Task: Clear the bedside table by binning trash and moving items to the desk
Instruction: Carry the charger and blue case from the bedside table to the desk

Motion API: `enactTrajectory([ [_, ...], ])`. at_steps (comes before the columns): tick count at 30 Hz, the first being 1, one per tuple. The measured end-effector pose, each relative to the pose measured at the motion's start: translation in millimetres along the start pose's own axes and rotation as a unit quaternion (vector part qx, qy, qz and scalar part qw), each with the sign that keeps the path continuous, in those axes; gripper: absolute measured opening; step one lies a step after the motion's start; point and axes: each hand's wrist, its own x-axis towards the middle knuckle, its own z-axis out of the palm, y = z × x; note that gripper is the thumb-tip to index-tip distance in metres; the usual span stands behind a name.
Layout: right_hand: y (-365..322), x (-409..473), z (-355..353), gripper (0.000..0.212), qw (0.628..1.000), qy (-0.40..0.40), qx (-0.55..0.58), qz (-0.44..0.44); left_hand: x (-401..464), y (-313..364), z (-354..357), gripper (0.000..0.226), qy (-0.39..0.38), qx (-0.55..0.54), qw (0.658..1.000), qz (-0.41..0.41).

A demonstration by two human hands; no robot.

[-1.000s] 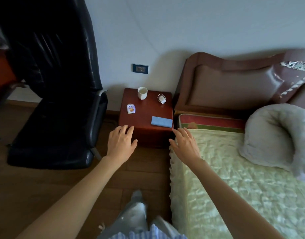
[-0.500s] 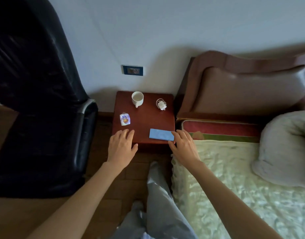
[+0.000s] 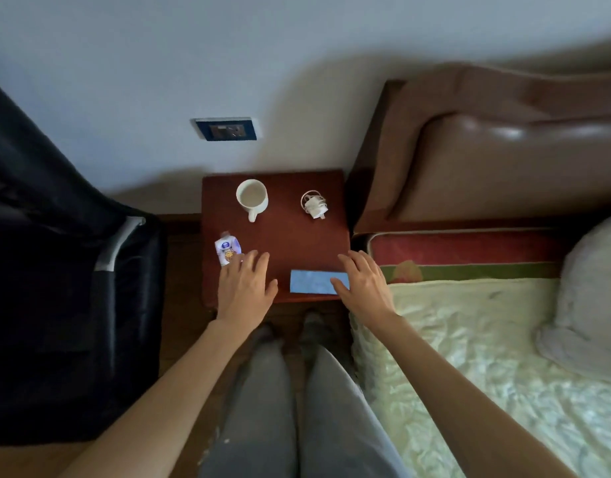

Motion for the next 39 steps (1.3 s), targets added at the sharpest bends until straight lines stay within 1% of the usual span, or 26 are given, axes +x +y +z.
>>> enactTrajectory([
  [4, 18, 12, 30, 0.054, 0.999, -0.008, 0.018, 0.041, 35, -12, 29, 0.052, -0.038, 0.02, 0.999, 0.024],
  [7, 28, 15, 55, 0.058, 0.997, -0.001, 0.029, 0.067, 60, -20, 51, 0.051, -0.057, 0.018, 0.996, 0.065],
  [11, 33, 17, 93, 0.064, 0.996, 0.011, 0.04, 0.077, 91, -25, 80, 0.049, -0.063, 0.009, 0.989, 0.135],
  [14, 32, 23, 125, 0.07, 0.995, -0.009, 0.043, 0.093, 112, -27, 98, 0.049, -0.061, 0.015, 0.982, 0.179],
  [19, 37, 36, 171, 0.08, 0.994, -0.048, 0.029, 0.091, 145, -35, 128, 0.05, -0.056, 0.023, 0.976, 0.21],
  [21, 41, 41, 184, 0.081, 0.996, -0.038, 0.011, 0.082, 156, -39, 139, 0.051, -0.054, 0.026, 0.975, 0.213],
  [27, 55, 50, 197, 0.074, 0.999, 0.014, -0.036, 0.032, 170, -46, 165, 0.051, -0.034, 0.012, 0.972, 0.233],
  [32, 57, 52, 191, 0.066, 0.998, 0.012, -0.059, -0.006, 171, -45, 169, 0.053, -0.022, -0.013, 0.974, 0.224],
  [36, 54, 50, 184, 0.067, 0.999, 0.004, -0.027, 0.026, 178, -39, 164, 0.056, -0.007, -0.032, 0.972, 0.233],
  [39, 50, 47, 175, 0.066, 0.995, 0.051, 0.011, 0.08, 190, -32, 157, 0.062, 0.01, -0.038, 0.969, 0.244],
])
